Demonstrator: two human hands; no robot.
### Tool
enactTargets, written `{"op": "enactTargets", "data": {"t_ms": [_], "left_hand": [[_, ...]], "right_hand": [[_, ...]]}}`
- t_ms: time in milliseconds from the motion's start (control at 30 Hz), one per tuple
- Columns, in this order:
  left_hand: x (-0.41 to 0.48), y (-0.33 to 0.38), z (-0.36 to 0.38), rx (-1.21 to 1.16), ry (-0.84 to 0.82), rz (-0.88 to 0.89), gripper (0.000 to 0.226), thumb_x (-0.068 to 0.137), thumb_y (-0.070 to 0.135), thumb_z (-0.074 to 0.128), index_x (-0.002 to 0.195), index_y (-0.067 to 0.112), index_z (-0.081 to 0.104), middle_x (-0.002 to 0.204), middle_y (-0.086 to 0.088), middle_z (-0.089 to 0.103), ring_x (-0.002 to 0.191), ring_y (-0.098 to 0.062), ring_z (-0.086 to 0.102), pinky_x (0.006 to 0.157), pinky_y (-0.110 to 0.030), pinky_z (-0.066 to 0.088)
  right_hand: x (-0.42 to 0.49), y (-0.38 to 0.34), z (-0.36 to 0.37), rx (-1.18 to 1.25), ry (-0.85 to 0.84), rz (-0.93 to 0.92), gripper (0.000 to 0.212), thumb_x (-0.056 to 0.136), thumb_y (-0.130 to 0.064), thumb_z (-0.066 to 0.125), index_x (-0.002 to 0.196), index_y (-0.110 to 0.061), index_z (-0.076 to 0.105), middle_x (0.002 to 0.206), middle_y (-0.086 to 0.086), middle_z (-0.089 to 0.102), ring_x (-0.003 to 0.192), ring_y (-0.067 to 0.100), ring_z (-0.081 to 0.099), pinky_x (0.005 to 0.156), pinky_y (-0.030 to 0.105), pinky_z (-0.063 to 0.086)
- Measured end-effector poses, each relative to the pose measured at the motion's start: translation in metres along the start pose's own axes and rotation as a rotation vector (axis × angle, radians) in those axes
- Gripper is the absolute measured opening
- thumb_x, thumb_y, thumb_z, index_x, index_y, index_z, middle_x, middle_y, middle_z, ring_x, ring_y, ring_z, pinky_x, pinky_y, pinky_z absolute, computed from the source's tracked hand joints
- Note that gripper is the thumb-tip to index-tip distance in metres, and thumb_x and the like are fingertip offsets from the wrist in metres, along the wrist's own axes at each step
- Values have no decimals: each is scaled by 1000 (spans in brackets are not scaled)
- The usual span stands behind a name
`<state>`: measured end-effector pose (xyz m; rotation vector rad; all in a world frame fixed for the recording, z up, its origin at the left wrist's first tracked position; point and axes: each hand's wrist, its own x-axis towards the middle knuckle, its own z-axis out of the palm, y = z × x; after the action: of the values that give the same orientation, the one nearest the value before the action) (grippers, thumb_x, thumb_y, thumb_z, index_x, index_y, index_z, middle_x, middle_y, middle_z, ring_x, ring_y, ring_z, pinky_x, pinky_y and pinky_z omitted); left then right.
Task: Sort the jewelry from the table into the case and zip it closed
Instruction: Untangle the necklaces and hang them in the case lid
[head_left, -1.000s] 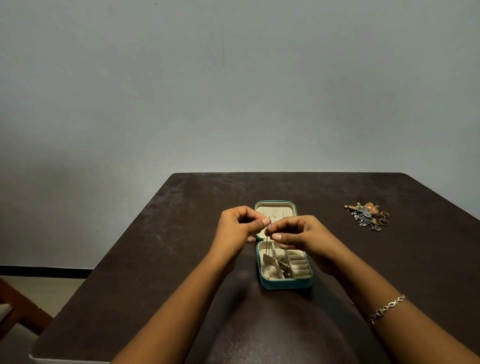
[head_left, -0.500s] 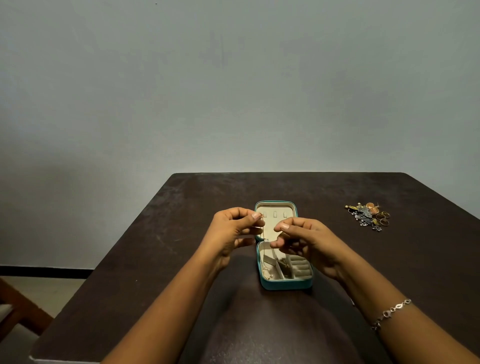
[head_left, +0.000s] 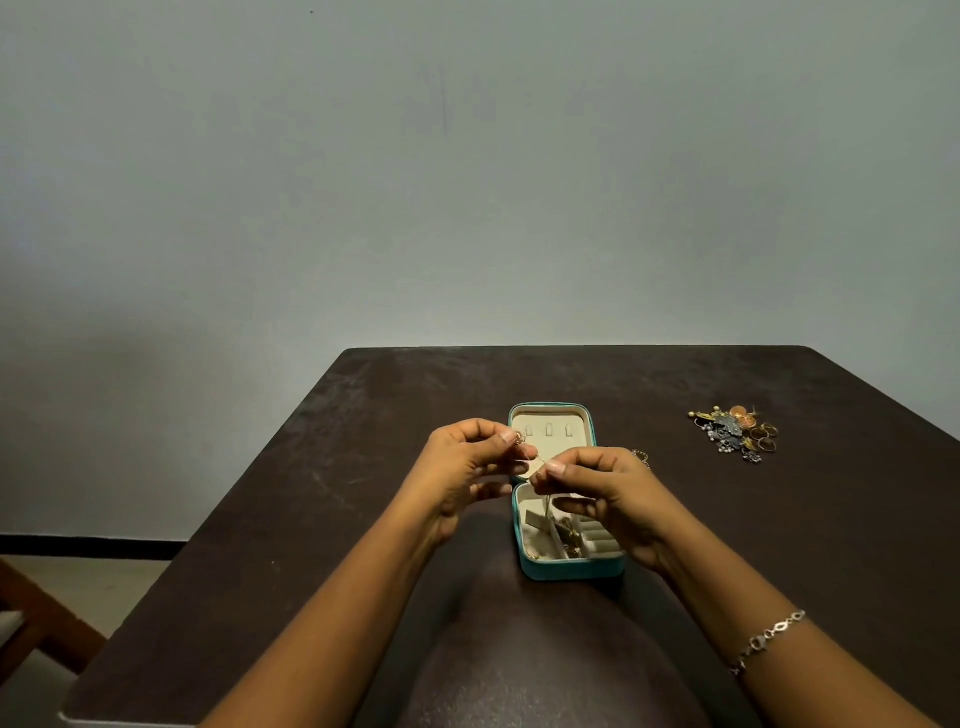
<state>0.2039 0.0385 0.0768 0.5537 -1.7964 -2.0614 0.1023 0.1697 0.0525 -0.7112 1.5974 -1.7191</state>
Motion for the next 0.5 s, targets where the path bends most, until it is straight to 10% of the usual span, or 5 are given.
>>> {"op": "enactTargets", "data": {"t_ms": [500], "left_hand": [[0, 3, -5, 14, 23, -46, 19, 93, 17, 51, 86, 6, 65, 45, 7, 37, 39, -4, 29, 39, -18, 28]], "right_hand": [[-8, -25, -21, 141, 29, 102, 26, 78, -30, 58, 64, -11, 50, 48, 0, 42, 47, 14, 48, 62, 32, 48]]}}
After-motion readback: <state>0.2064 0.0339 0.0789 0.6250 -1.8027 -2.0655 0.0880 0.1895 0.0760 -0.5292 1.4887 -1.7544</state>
